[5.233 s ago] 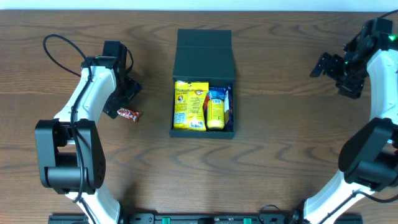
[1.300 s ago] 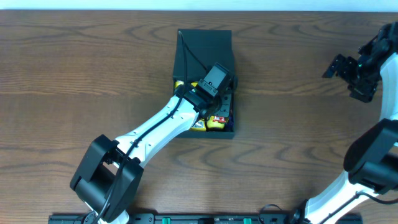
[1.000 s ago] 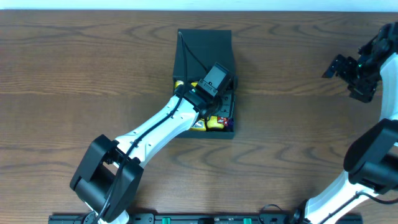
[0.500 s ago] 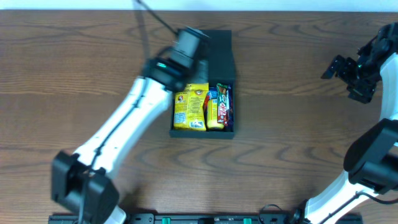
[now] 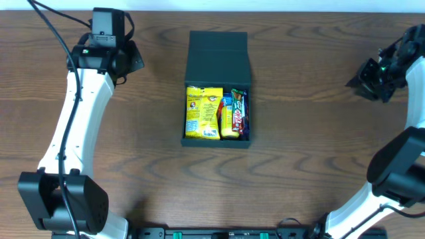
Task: Pack container
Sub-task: 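Lift the left gripper out and bring both grippers to the lid edges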
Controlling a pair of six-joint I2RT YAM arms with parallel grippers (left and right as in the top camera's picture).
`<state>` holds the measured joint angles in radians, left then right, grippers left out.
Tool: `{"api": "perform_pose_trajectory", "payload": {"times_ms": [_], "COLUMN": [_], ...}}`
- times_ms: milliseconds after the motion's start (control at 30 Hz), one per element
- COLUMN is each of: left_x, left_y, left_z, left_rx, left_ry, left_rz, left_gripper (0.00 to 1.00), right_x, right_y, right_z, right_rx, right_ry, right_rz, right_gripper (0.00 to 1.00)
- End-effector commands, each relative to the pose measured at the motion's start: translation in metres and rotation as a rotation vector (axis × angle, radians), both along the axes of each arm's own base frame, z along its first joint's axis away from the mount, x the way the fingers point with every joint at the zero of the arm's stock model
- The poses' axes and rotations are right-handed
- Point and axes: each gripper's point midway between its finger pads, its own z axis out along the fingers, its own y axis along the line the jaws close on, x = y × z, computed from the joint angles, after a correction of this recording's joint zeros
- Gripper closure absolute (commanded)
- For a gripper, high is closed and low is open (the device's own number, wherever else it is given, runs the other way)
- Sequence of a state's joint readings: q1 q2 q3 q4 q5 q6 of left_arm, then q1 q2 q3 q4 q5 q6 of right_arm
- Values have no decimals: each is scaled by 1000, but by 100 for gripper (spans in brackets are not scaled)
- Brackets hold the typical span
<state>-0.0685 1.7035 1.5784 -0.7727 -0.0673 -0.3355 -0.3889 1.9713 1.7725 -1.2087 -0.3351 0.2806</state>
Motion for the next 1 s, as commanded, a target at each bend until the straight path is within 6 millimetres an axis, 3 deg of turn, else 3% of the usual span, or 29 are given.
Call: {"api": "perform_pose_trajectory", "payload": {"times_ms": [0,67,200,400,533,667,767,967], "left_x": [7,13,37,73,93,93,89,83], "left_y": [5,3,-36,-80,-105,-116,-120,-123], "left_z": [10,10,-26,-78,-104,-128,-147,-174], "left_rx": [22,10,-179,-436,-558,-572,-576,-600], "left_ry": [-37,-57,-26,9,84,194,246,311], "left_rz": [-11,-12,-139,-216,-265,-262,-252,-213], "left_gripper": [94,94,94,94,94,94,94,94], "right_x": [15,24,52,82,92,81,74,76], "right_y": [29,47,109,176,196,207,218,237], "right_z": [14,15,14,-24,-62,-95,-108,-113], "right_rx": [88,81,77,244,415,455,458,452], "right_ry": [-65,-86,-168,-195,-145,-46,-13,-34], "right_rz": [37,86,242,334,313,309,341,389], "right_gripper": [98,98,98,98,98,98,99,98]}}
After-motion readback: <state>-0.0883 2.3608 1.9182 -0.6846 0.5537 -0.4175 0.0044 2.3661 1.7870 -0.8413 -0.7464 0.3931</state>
